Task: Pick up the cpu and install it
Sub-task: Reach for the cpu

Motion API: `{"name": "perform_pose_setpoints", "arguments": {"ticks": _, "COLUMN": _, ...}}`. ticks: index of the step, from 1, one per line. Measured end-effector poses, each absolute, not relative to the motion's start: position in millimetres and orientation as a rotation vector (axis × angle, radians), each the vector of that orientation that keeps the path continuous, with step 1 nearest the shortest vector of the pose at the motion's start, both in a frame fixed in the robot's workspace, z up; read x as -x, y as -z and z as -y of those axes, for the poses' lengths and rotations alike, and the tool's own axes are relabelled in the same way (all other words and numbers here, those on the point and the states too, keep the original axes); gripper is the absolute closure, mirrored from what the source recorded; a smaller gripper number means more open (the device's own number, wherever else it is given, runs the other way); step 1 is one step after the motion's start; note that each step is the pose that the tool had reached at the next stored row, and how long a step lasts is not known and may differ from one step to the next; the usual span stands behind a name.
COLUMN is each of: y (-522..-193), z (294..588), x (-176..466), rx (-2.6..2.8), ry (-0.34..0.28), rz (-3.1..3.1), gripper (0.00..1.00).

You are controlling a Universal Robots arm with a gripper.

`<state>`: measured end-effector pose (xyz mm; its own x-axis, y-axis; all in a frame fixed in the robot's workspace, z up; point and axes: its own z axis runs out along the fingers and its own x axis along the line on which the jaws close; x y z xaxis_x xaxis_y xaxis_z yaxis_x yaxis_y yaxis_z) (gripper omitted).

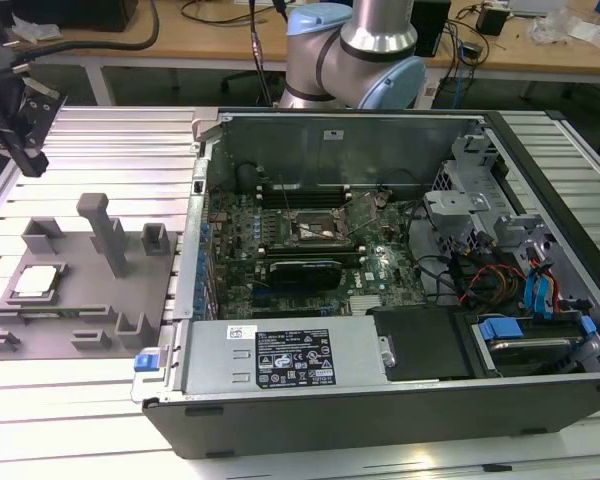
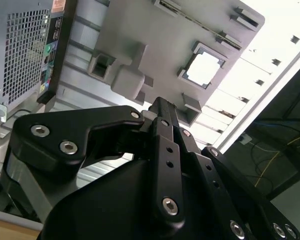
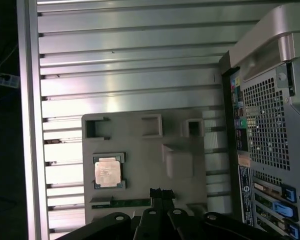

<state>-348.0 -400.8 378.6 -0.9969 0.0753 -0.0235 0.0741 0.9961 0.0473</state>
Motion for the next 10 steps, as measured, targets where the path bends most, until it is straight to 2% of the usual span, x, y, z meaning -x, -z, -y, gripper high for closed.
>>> {"name": "perform_pose_setpoints", "arguments": {"ticks": 10, "y": -372, "z": 402, "x": 365, "rx": -0.117, "ry": -0.072, "rz": -3.113, "gripper": 0.89}}
